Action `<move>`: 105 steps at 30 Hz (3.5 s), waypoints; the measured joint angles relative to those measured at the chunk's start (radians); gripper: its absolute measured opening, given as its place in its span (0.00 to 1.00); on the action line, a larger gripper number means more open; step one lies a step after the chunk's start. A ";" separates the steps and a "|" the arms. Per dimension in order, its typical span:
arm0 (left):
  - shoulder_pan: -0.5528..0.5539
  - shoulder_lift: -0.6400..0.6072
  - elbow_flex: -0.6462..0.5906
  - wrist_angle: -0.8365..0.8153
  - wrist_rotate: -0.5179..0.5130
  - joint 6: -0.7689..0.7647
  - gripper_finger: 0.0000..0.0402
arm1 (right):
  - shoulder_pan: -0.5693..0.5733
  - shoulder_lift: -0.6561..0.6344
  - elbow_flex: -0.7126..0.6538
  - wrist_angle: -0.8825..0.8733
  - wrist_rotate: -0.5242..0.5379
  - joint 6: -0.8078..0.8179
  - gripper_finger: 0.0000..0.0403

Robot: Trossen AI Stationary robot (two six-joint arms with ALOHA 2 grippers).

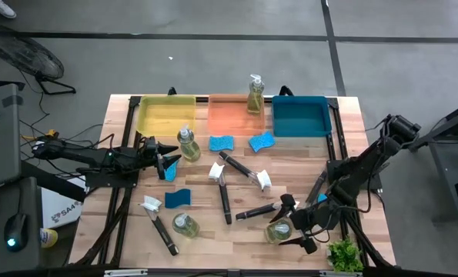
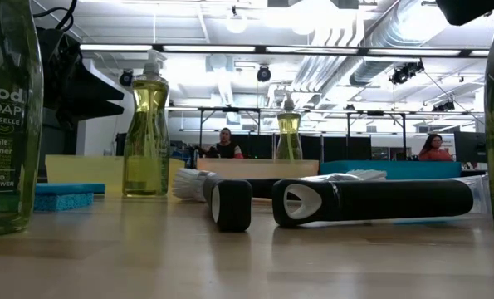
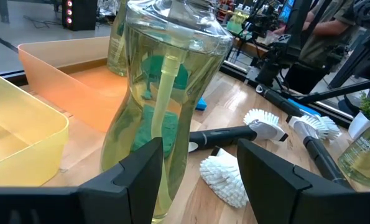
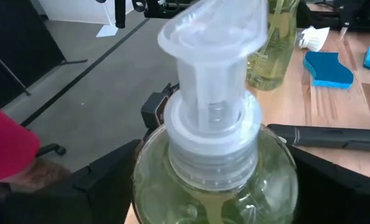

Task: Pick & Place Kitchen Sink Supplies
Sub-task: Put the transparent soap dispenser into the orange bin

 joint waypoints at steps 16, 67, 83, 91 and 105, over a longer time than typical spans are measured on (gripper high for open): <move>0.000 0.000 0.000 0.000 0.000 0.000 0.50 | 0.000 0.000 0.003 -0.002 0.032 0.027 0.69; 0.000 0.000 0.000 0.000 0.000 0.000 0.50 | -0.963 0.078 0.444 -0.460 0.445 0.207 0.69; 0.000 0.000 0.000 0.000 0.000 0.000 0.50 | -1.066 0.242 0.444 -0.320 0.542 0.386 0.70; 0.000 0.000 0.000 0.000 0.000 0.000 0.50 | -1.077 0.298 0.444 -0.313 0.551 0.416 0.70; 0.000 0.000 0.000 0.000 0.000 0.000 0.50 | -1.090 0.333 0.444 -0.335 0.600 0.473 0.70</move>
